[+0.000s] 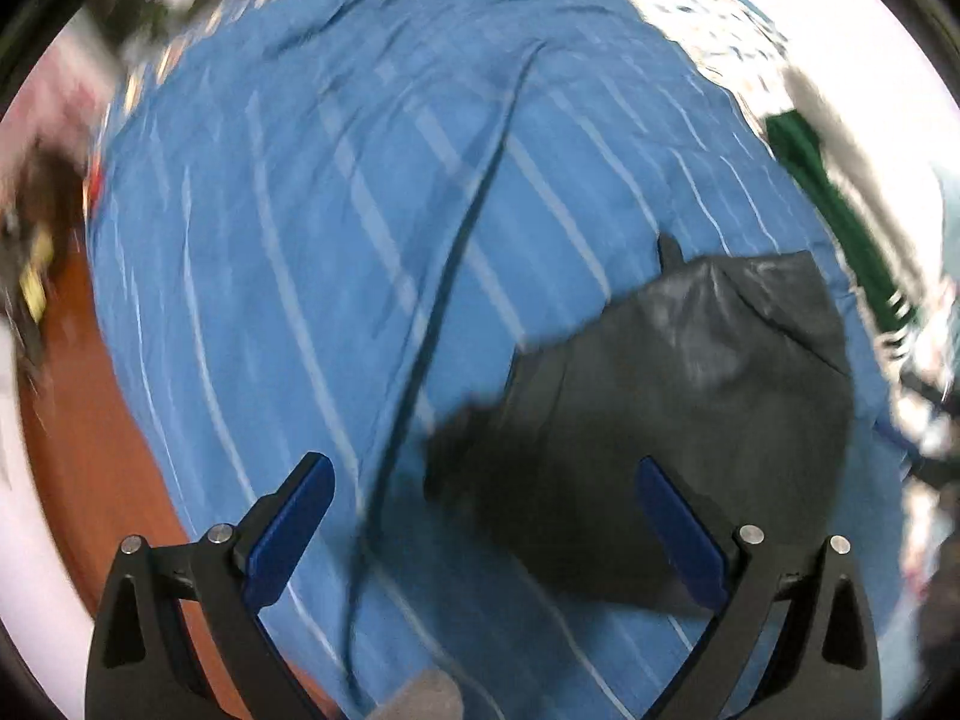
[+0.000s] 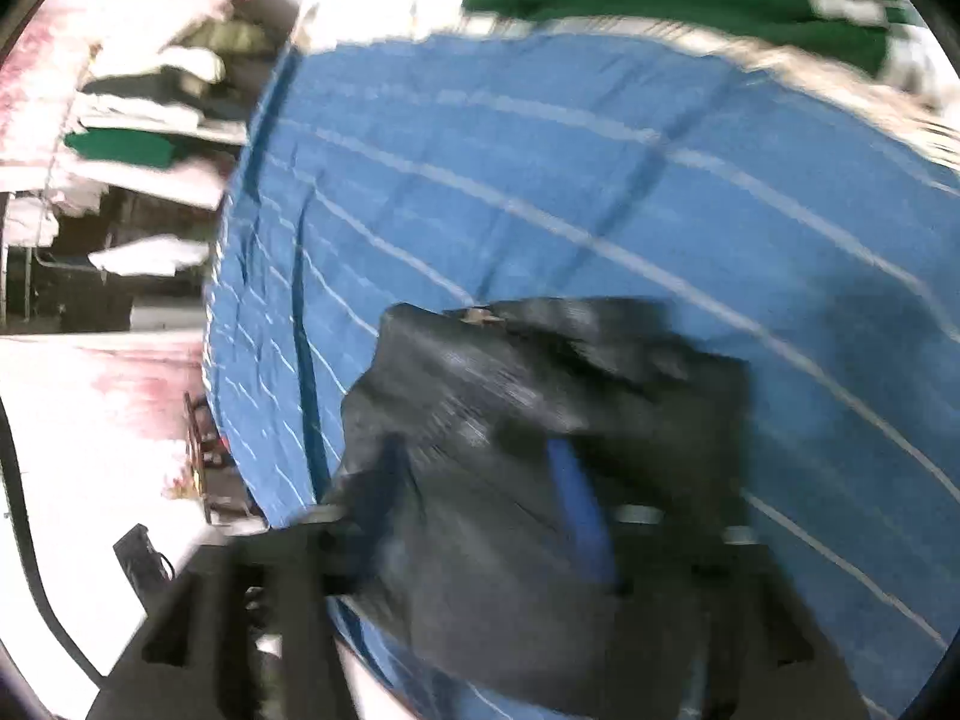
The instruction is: Fold large clothes
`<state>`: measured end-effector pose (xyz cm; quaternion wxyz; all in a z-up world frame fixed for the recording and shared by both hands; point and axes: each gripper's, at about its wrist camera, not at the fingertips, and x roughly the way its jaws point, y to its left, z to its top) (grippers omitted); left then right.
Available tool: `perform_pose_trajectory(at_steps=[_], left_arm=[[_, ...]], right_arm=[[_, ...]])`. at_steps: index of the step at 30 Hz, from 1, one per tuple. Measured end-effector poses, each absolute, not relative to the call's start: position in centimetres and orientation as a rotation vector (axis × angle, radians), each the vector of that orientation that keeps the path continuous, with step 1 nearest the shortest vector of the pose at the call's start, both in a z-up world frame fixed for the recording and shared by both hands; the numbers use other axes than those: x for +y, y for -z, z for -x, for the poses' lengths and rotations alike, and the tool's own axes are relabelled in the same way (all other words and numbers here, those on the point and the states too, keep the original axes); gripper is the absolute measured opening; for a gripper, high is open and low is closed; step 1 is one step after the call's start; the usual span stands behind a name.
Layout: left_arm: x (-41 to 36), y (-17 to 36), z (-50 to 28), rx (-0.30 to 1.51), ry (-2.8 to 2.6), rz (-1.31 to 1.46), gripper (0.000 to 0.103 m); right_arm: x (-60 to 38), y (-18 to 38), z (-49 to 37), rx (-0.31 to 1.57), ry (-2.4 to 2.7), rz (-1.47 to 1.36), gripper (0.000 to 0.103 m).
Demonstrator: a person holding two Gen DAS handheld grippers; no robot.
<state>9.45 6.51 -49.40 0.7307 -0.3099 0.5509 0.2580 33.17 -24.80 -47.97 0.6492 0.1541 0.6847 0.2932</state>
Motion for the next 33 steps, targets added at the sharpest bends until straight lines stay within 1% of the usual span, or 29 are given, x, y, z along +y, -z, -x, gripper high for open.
perform_pose_trajectory(at_steps=[2, 4, 6, 9, 10, 11, 12, 13, 14, 15, 17, 24, 27, 28, 29, 31, 32, 33], left_arm=[[6.1, 50.7, -7.6, 1.197, -0.521, 0.832, 0.103], [5.6, 52.7, -7.0, 1.175, -0.465, 0.97, 0.102], [5.4, 54.8, -7.2, 1.133, -0.443, 1.066, 0.102], [5.9, 57.0, -8.4, 1.046, -0.444, 1.147, 0.101], [6.3, 57.4, -8.8, 1.013, -0.455, 1.161, 0.098], [6.6, 57.7, -9.0, 0.986, -0.48, 1.173, 0.088], [7.0, 58.0, -9.1, 0.957, -0.507, 1.195, 0.08], [7.2, 58.1, -8.9, 0.932, -0.518, 1.214, 0.06], [7.4, 58.2, -8.8, 0.914, -0.516, 1.231, 0.05], [7.6, 58.3, -8.6, 0.906, -0.514, 1.244, 0.047], [7.6, 58.3, -8.3, 0.893, -0.507, 1.246, 0.039], [8.0, 58.3, -8.1, 0.899, -0.479, 1.184, 0.038], [8.6, 57.7, -8.2, 0.895, -0.492, 1.152, 0.037], [8.9, 57.4, -8.2, 0.894, -0.498, 1.143, 0.036], [9.3, 56.9, -8.3, 0.891, -0.499, 1.133, 0.035], [9.7, 56.0, -8.6, 0.89, -0.497, 1.111, 0.034], [10.0, 55.4, -8.9, 0.891, -0.493, 1.098, 0.033], [10.2, 54.7, -9.2, 0.891, -0.486, 1.082, 0.033]], right_arm=[[-28.4, 47.9, -32.0, 1.562, -0.649, -0.401, 0.07], [-31.7, 49.3, -30.5, 1.598, -0.656, -0.478, 0.07], [-34.6, 52.2, -29.3, 1.637, -0.658, -0.572, 0.07], [-35.8, 56.8, -28.2, 1.683, -0.722, -0.738, 0.07], [-35.9, 58.3, -27.9, 1.694, -0.752, -0.8, 0.07], [-35.8, 59.7, -27.7, 1.702, -0.781, -0.86, 0.07], [-35.5, 60.8, -27.7, 1.704, -0.809, -0.901, 0.07], [-34.3, 61.8, -27.7, 1.708, -0.835, -0.925, 0.07], [-33.5, 62.8, -27.8, 1.713, -0.86, -0.94, 0.07], [-32.8, 63.4, -28.0, 1.716, -0.884, -0.948, 0.07], [-31.2, 64.0, -28.4, 1.714, -0.942, -0.979, 0.072], [-25.5, 65.1, -29.5, 1.753, -1.008, -0.921, 0.074], [-23.6, 65.2, -29.6, 1.742, -0.993, -0.916, 0.073], [-23.3, 64.9, -29.5, 1.733, -0.993, -0.904, 0.07], [-22.9, 64.6, -29.4, 1.723, -0.994, -0.905, 0.058], [-24.6, 63.4, -29.2, 1.706, -0.986, -0.96, 0.049], [-24.3, 62.9, -29.1, 1.693, -0.984, -0.97, 0.045], [-24.0, 62.3, -29.0, 1.679, -0.991, -0.969, 0.044]])
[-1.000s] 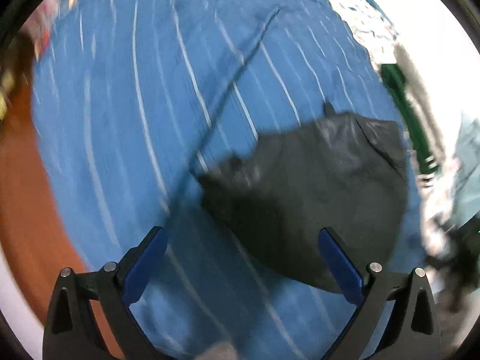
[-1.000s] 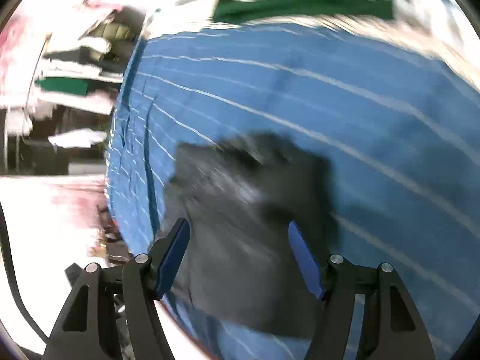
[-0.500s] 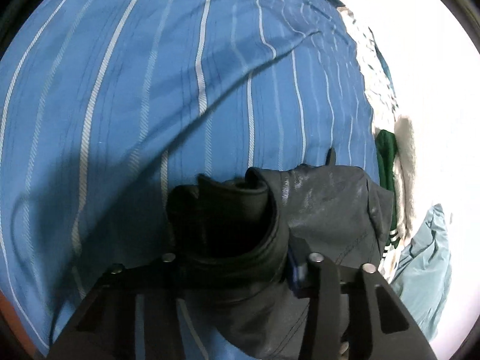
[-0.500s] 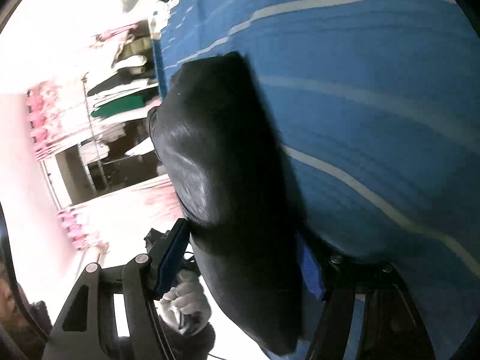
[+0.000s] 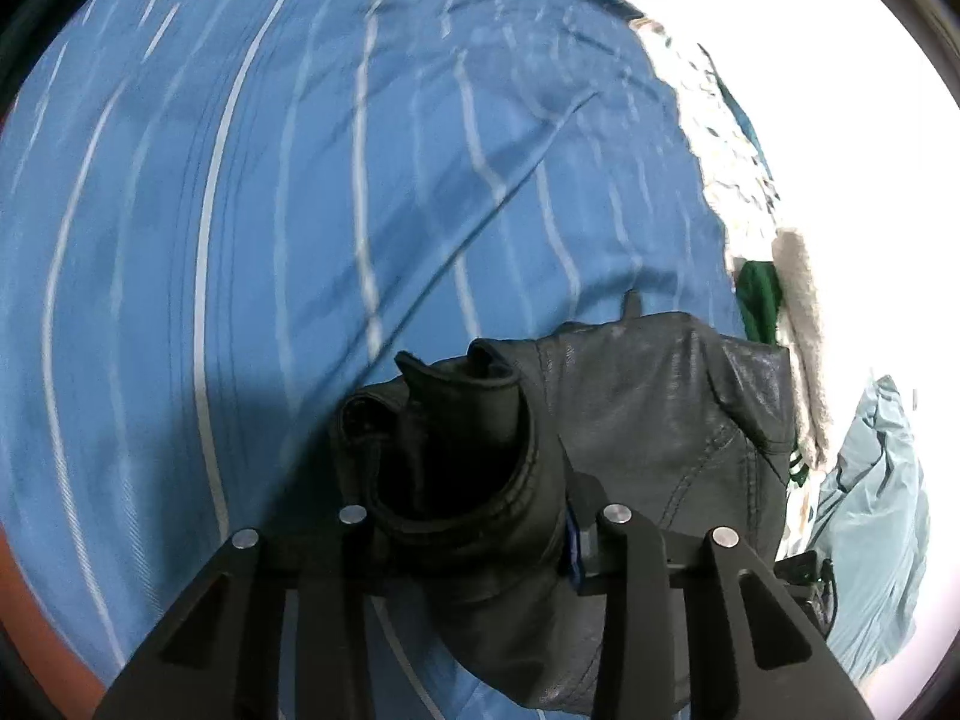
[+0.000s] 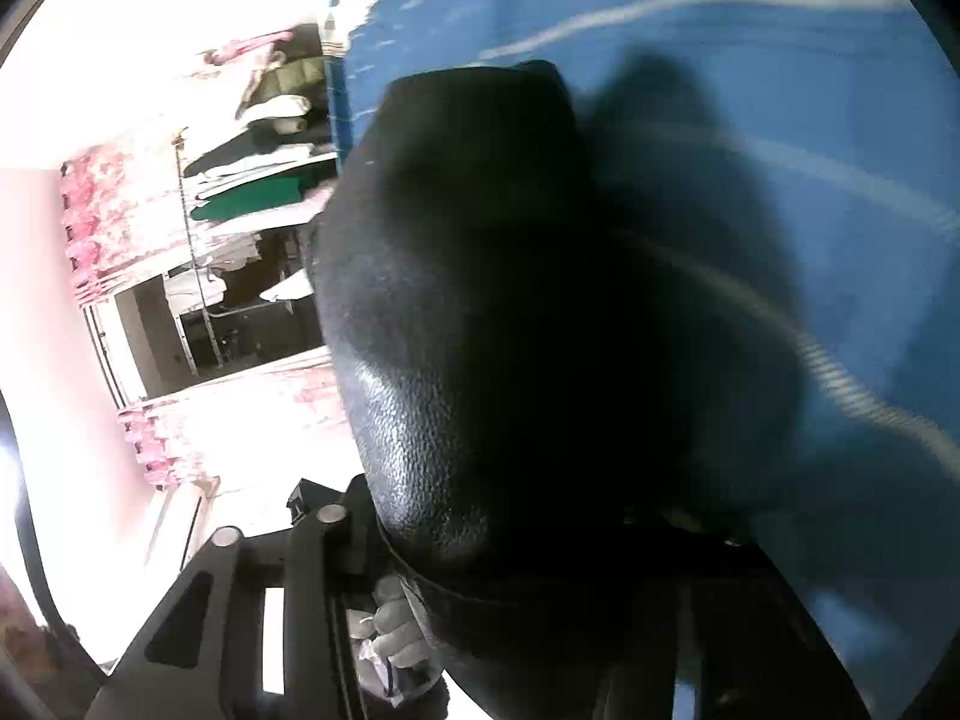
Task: Fold large clothes
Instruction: 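Lift the folded jacket with both tools and place it on the clothes stack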
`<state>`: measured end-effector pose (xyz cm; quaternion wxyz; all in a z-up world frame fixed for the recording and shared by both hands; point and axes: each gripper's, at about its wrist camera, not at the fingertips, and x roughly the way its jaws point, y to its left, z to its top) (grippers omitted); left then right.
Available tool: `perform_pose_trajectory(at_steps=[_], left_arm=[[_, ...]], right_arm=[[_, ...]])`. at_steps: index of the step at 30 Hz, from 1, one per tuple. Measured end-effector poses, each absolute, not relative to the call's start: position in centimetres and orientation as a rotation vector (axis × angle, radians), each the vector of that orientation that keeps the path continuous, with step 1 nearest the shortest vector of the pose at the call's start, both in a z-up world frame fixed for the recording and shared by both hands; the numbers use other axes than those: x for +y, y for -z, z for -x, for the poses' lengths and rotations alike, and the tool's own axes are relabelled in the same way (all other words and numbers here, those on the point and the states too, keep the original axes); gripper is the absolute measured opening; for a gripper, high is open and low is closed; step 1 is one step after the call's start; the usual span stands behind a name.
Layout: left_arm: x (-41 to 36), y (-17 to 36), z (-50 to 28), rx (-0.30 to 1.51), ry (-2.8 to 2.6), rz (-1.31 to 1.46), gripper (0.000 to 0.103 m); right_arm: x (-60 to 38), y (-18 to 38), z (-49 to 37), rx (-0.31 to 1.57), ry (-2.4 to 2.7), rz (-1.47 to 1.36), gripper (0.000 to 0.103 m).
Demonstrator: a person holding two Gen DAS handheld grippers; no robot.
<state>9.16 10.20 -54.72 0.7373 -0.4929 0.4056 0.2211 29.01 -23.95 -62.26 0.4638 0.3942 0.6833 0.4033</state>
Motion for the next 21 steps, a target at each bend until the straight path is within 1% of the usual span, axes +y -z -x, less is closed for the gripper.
perform_pose_trajectory(at_steps=[2, 5, 11, 15, 19, 21], left_arm=[[10.6, 53.1, -9.8, 0.886, -0.47, 1.052, 0.032], [11.1, 50.9, -10.9, 0.874, -0.442, 1.01, 0.03], [12.0, 46.0, -17.2, 0.84, -0.351, 0.949, 0.029], [12.4, 41.2, -24.0, 0.78, -0.272, 0.916, 0.029], [12.3, 36.0, -33.0, 0.714, -0.167, 0.874, 0.029], [11.9, 34.2, -37.5, 0.693, -0.121, 0.856, 0.029]], right_arm=[[-23.6, 61.0, -29.0, 1.659, -0.999, -0.999, 0.041], [-23.3, 59.0, -29.4, 1.635, -1.01, -1.006, 0.039], [-23.4, 53.5, -33.4, 1.547, -1.04, -1.002, 0.038], [-24.1, 48.8, -38.4, 1.452, -1.044, -1.007, 0.038], [-25.5, 43.9, -44.5, 1.338, -1.033, -1.04, 0.038], [-26.7, 41.6, -47.9, 1.278, -1.021, -1.054, 0.038]])
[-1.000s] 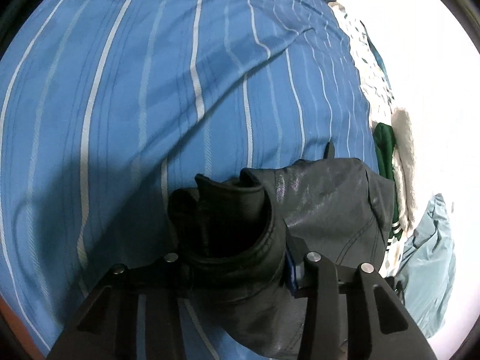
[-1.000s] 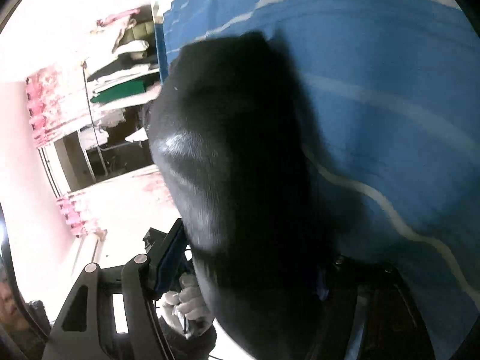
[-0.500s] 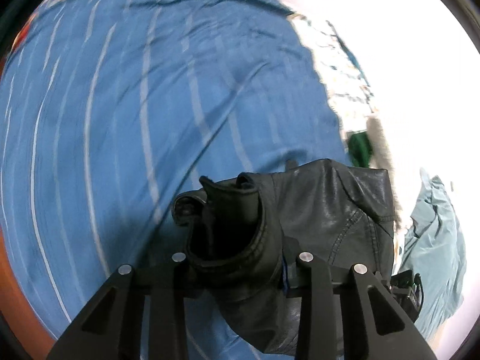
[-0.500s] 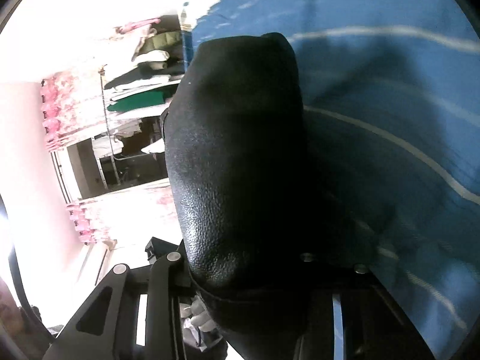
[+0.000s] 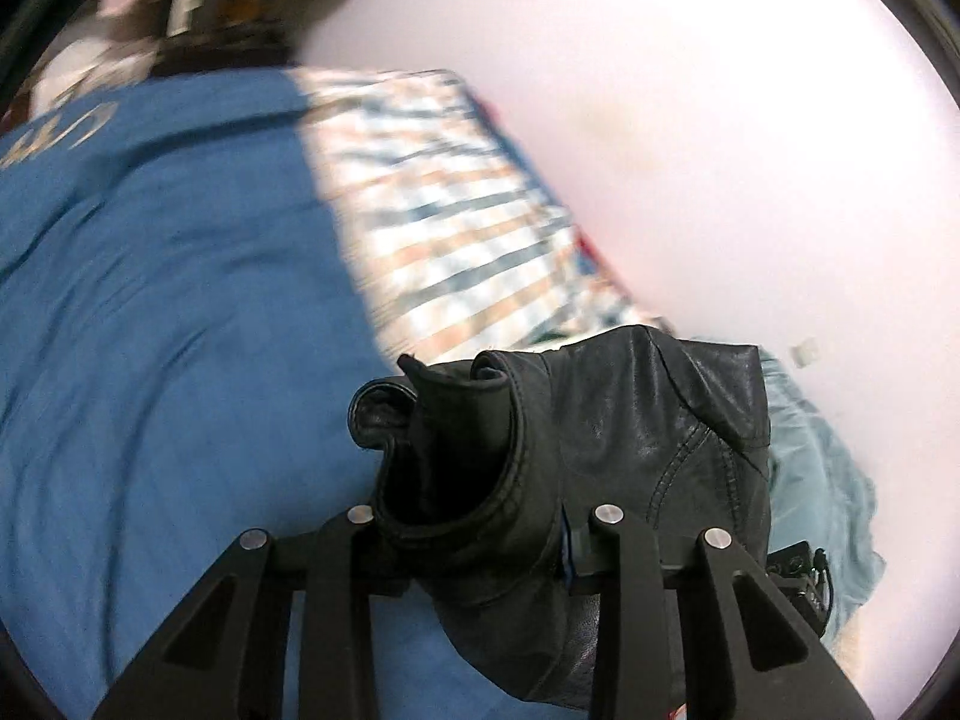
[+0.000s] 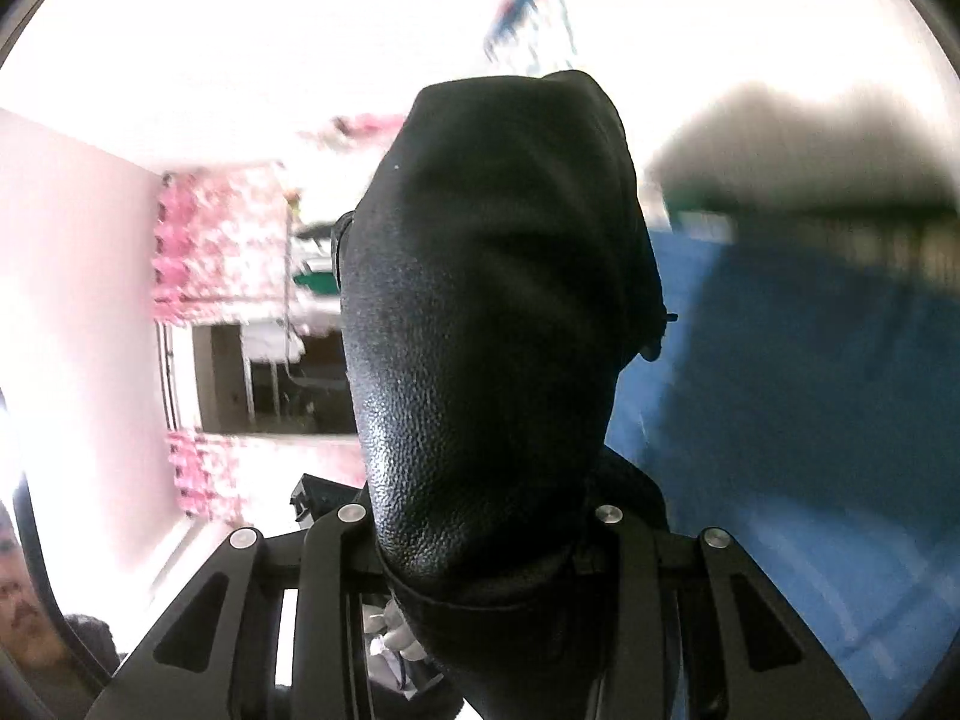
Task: Fold large clothes
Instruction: 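Lift the folded jacket with both tools and place it on the clothes stack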
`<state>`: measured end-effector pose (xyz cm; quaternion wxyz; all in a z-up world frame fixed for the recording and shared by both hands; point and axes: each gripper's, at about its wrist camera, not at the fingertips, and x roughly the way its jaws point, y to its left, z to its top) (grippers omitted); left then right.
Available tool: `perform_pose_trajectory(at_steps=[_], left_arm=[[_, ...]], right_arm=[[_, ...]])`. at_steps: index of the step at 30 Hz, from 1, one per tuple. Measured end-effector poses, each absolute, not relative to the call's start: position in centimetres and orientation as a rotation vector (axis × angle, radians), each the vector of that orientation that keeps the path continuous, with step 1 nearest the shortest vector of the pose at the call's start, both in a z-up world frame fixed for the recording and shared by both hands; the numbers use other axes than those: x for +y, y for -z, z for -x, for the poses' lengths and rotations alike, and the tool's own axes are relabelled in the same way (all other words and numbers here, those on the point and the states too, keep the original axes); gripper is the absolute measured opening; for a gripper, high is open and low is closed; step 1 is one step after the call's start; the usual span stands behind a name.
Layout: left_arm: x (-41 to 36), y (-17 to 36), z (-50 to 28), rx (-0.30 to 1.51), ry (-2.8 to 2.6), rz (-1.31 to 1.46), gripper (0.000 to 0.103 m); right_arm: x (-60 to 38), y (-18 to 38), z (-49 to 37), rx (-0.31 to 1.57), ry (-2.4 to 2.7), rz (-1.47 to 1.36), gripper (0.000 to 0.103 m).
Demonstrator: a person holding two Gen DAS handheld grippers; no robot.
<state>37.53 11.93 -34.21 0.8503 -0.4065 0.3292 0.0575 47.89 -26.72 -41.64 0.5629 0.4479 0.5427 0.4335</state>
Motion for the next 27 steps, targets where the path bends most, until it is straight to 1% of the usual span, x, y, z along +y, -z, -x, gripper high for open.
perform_pose_trajectory(at_steps=[4, 7, 10, 14, 15, 17, 18, 20, 21, 22, 24, 25, 27], left_arm=[[10.6, 32.4, -46.9, 0.674, -0.036, 0.817, 0.029], [9.5, 33.5, -53.4, 0.69, 0.016, 0.807, 0.029], [8.1, 37.2, -58.3, 0.755, 0.045, 0.791, 0.029], [6.6, 43.1, -61.3, 0.884, 0.051, 0.772, 0.03], [6.4, 44.0, -61.5, 0.908, 0.051, 0.761, 0.031], [6.3, 45.5, -62.0, 0.944, 0.059, 0.735, 0.037], [6.2, 45.8, -62.1, 0.954, 0.068, 0.722, 0.038], [5.9, 45.9, -62.2, 0.973, 0.076, 0.684, 0.038], [5.8, 45.6, -62.2, 0.98, 0.077, 0.66, 0.038], [5.7, 45.4, -62.3, 0.987, 0.075, 0.637, 0.039], [5.0, 44.7, -62.3, 1.001, 0.062, 0.549, 0.041], [4.8, 44.4, -62.4, 1.002, 0.053, 0.51, 0.042], [3.9, 43.7, -62.4, 1.015, 0.027, 0.425, 0.05]], right_arm=[[-29.7, 39.1, -55.0, 1.19, -0.982, -1.088, 0.038], [-32.2, 39.0, -60.4, 1.153, -0.933, -1.099, 0.038], [-35.0, 41.2, -64.6, 1.161, -0.872, -1.13, 0.038], [-37.1, 45.6, -68.4, 1.229, -0.771, -1.14, 0.038], [-37.8, 46.6, -68.8, 1.249, -0.749, -1.136, 0.038], [-38.8, 47.7, -69.2, 1.267, -0.72, -1.122, 0.041], [-38.0, 47.9, -68.5, 1.272, -0.71, -1.115, 0.042], [-37.5, 48.1, -68.8, 1.3, -0.661, -1.079, 0.049], [-37.0, 48.0, -69.0, 1.31, -0.643, -1.054, 0.051], [-36.5, 47.3, -69.1, 1.327, -0.598, -0.983, 0.059], [-35.3, 46.0, -68.9, 1.342, -0.516, -0.876, 0.068], [-34.9, 44.9, -68.6, 1.339, -0.444, -0.783, 0.076], [-34.3, 43.1, -67.5, 1.315, -0.325, -0.63, 0.08]])
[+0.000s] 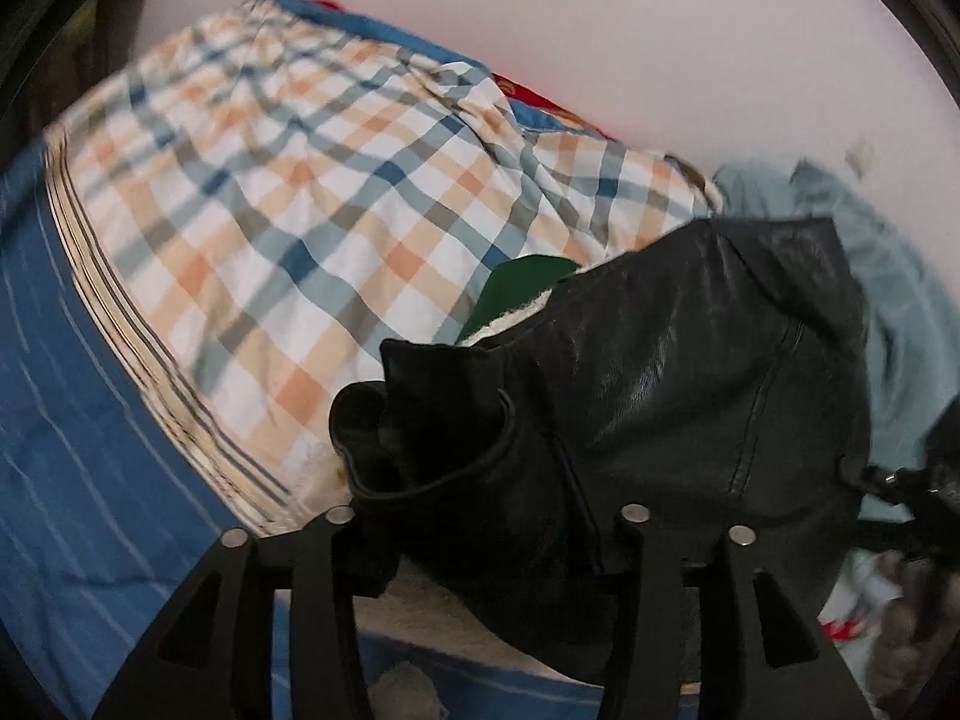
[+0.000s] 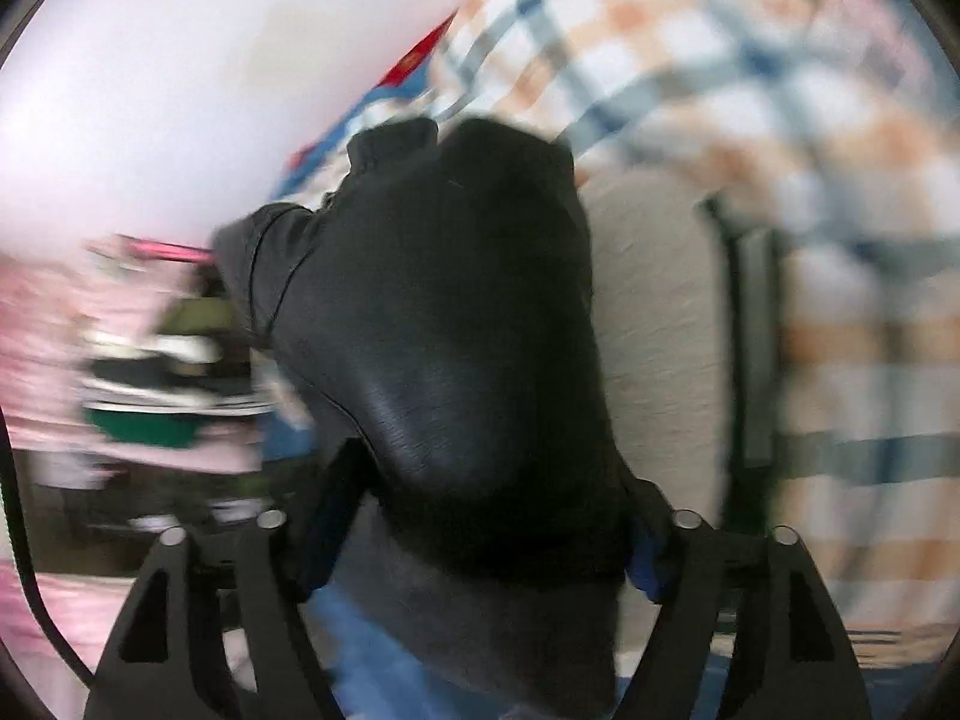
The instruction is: Fold large clothes
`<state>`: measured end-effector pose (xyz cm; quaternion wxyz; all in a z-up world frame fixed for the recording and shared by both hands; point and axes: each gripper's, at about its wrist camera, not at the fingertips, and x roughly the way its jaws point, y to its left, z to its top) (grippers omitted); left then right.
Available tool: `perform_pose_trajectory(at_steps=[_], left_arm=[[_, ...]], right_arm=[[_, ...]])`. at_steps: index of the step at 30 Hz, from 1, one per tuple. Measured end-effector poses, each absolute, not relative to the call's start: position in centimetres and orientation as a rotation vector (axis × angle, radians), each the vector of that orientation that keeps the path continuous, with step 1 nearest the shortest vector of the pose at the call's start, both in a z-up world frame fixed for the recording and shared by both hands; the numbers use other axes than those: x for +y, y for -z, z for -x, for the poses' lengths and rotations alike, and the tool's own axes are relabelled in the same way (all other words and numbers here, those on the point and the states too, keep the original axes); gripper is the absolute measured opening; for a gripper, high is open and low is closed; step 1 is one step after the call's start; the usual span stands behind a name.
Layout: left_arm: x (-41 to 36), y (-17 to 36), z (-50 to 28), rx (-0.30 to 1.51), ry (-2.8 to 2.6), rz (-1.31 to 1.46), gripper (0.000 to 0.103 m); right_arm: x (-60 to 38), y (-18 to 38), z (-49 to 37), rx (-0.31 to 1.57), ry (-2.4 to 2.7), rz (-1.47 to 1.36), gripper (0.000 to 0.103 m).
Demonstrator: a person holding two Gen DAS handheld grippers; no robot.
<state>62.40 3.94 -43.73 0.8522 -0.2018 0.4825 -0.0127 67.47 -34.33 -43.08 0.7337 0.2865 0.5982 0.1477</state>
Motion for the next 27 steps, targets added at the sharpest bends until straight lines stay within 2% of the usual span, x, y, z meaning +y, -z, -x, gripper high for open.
perform_pose_trajectory(at_steps=[2, 3, 4, 8, 11, 15, 27], left_arm=[[3.1, 43.0, -62.2, 1.026, -0.024, 0.322, 0.092], [2.7, 42.6, -61.9, 1.026, -0.039, 0.265, 0.097], [2.3, 42.2, -61.6, 1.024, -0.053, 0.22, 0.097], [0.9, 40.0, -59.1, 1.007, -0.1, 0.047, 0.098], [0.7, 37.7, -56.2, 0.969, -0.102, -0.001, 0.103], [0.5, 34.0, -52.7, 0.93, -0.092, -0.048, 0.103], [0.5, 20.5, -40.3, 0.874, -0.028, -0.058, 0.103]], right_arm=[[-33.3, 41.2, -66.1, 1.29, -0.186, -0.487, 0.083], [-32.5, 40.2, -65.2, 1.27, -0.114, -0.41, 0.084], [-31.7, 39.5, -64.2, 1.261, -0.042, -0.335, 0.089], [-29.3, 37.8, -59.5, 1.217, 0.148, -0.133, 0.09], [-28.2, 36.8, -56.0, 1.198, 0.215, -0.086, 0.091], [-27.0, 34.3, -51.7, 1.164, 0.273, -0.067, 0.092], [-23.0, 16.0, -35.4, 1.026, 0.315, -0.035, 0.092]])
